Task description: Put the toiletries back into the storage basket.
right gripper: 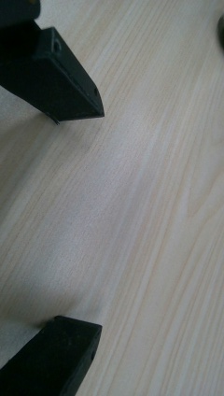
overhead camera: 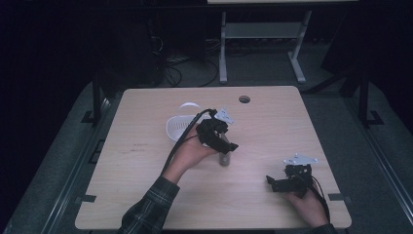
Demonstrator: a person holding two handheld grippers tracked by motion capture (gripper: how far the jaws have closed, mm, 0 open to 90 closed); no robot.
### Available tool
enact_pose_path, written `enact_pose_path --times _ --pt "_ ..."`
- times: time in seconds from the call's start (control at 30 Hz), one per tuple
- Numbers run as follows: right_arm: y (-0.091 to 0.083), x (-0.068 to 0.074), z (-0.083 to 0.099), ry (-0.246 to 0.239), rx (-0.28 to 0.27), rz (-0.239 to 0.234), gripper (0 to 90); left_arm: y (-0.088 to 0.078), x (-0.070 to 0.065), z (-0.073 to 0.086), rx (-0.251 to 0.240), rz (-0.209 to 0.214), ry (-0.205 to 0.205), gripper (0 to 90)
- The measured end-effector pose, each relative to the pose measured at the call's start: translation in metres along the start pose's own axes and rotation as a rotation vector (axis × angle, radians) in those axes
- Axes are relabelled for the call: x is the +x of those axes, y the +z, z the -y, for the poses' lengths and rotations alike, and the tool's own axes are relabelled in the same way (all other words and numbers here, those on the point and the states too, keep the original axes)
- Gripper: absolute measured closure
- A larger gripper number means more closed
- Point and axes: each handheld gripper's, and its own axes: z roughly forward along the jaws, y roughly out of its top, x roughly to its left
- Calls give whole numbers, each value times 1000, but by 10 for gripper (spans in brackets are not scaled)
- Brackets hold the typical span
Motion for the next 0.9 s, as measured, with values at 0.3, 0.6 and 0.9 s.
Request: enact_pose_path --times 0.3,0.6,0.9 --pt "0 0 0 0 0 -1 0 -13 -4 1 -18 16 -1 293" --pt "0 0 0 -2 0 -1 0 -20 -5 13 -34 23 -16 294" --pt "0 0 0 -2 -1 -1 0 -36 -3 27 -47 15 -28 294"
